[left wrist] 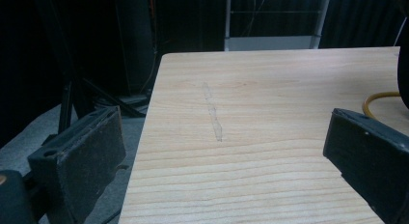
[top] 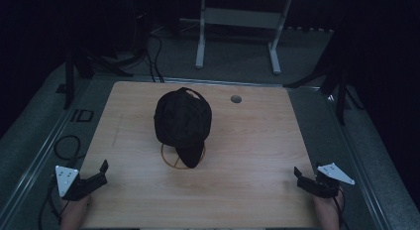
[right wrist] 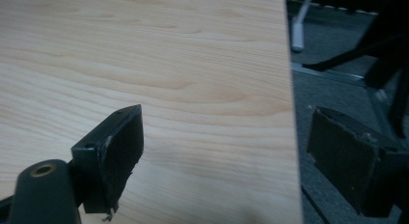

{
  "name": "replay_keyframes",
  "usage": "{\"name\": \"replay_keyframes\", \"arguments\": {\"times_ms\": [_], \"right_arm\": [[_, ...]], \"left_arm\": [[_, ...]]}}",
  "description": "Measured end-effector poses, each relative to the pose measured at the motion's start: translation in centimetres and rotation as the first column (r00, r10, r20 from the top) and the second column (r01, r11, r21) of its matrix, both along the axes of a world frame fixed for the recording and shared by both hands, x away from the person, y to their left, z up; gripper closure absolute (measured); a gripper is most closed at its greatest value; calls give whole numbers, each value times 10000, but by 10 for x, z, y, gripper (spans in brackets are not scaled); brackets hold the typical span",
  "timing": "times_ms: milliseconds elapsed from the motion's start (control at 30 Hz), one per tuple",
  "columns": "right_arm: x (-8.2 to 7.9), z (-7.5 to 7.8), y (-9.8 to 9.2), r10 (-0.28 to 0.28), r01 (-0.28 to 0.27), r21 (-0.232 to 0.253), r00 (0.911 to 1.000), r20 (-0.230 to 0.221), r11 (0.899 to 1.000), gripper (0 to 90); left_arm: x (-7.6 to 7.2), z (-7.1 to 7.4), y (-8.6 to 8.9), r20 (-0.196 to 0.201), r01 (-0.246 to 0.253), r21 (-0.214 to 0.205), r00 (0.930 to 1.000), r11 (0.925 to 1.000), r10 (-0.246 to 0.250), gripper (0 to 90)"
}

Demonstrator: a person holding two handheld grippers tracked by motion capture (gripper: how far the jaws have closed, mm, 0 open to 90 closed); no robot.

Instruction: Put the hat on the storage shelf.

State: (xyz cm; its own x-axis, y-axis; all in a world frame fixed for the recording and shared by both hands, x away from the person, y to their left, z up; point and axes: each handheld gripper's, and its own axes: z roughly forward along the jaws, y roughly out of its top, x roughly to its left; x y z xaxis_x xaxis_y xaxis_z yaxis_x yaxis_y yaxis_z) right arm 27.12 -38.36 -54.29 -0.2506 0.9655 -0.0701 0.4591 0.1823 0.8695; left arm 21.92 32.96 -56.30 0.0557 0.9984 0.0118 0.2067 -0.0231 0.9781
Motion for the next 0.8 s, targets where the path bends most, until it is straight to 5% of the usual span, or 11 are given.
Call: {"name": "replay_keyframes", "arguments": {"times_ms": [800], "right_arm": [[-5, -4, -19, -1345, 1332, 332, 9901, 395, 9905, 134]], "left_arm": [[0, 0, 0, 20, 13, -38, 10000, 10000, -12, 15]]}}
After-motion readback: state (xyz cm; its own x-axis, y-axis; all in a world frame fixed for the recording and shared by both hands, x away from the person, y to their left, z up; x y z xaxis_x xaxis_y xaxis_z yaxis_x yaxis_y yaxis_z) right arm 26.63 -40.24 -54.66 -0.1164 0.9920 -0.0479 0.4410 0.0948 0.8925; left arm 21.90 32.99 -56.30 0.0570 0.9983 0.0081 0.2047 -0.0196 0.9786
